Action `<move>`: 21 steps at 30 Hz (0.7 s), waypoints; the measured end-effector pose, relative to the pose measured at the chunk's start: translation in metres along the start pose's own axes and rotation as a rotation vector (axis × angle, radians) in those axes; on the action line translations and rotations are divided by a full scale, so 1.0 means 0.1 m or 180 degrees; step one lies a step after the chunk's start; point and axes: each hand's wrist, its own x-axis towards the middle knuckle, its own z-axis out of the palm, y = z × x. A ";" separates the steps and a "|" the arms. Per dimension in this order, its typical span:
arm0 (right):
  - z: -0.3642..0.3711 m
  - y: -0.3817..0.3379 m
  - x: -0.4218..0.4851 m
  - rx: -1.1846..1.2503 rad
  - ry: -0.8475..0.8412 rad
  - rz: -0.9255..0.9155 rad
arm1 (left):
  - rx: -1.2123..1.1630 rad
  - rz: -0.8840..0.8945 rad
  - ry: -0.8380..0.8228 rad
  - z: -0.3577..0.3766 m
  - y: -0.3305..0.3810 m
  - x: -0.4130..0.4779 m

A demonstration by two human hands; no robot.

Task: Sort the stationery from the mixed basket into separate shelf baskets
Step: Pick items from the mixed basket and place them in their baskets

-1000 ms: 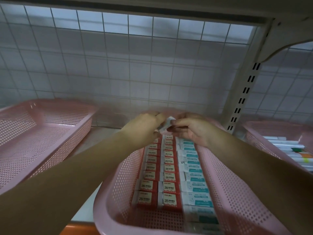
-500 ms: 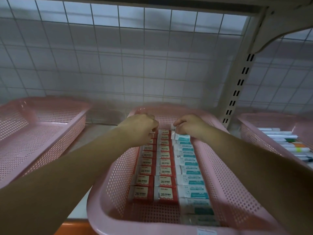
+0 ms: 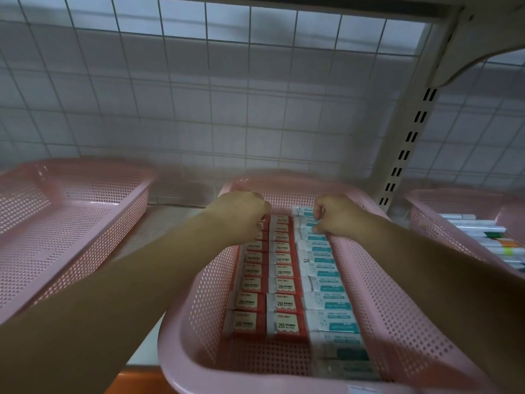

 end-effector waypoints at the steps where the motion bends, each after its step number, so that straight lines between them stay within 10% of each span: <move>1: 0.01 0.01 0.01 -0.0018 0.0036 -0.0008 | 0.0009 0.0021 -0.0007 0.00 0.00 0.00; 21: 0.12 0.03 0.09 -0.1199 -0.0083 -0.0488 | 0.0094 0.0199 -0.0058 0.02 0.01 -0.02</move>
